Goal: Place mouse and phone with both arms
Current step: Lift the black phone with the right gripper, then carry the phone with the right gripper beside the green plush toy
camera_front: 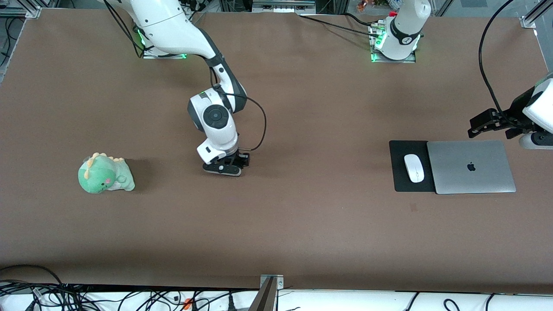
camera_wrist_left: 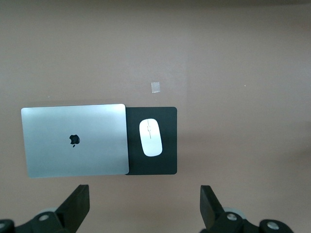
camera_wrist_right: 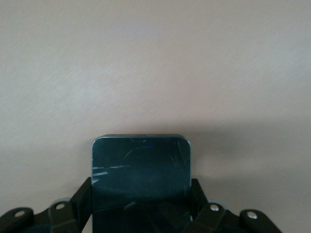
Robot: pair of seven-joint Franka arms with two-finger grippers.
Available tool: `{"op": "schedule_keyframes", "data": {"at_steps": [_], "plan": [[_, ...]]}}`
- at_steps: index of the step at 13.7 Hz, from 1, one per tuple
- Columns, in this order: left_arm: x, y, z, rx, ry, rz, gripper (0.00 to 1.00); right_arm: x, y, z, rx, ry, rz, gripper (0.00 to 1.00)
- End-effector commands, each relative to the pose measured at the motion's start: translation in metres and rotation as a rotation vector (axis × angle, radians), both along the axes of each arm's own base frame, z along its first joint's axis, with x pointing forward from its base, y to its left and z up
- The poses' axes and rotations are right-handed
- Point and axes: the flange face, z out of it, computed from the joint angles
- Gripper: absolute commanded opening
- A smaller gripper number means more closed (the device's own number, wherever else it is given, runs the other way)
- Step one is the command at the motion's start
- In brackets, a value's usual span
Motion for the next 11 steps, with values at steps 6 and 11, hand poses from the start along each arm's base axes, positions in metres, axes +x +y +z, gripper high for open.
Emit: {"op": "schedule_keyframes", "data": {"at_steps": [6, 11], "plan": [[0.005, 0.004, 0.002, -0.018, 0.01, -0.02, 1.0, 0.049, -0.128, 0.055, -0.01, 0.032, 0.122, 0.0], [0.005, 0.002, 0.001, -0.018, 0.013, -0.024, 1.0, 0.045, -0.197, 0.033, 0.127, 0.026, 0.112, 0.0]]}}
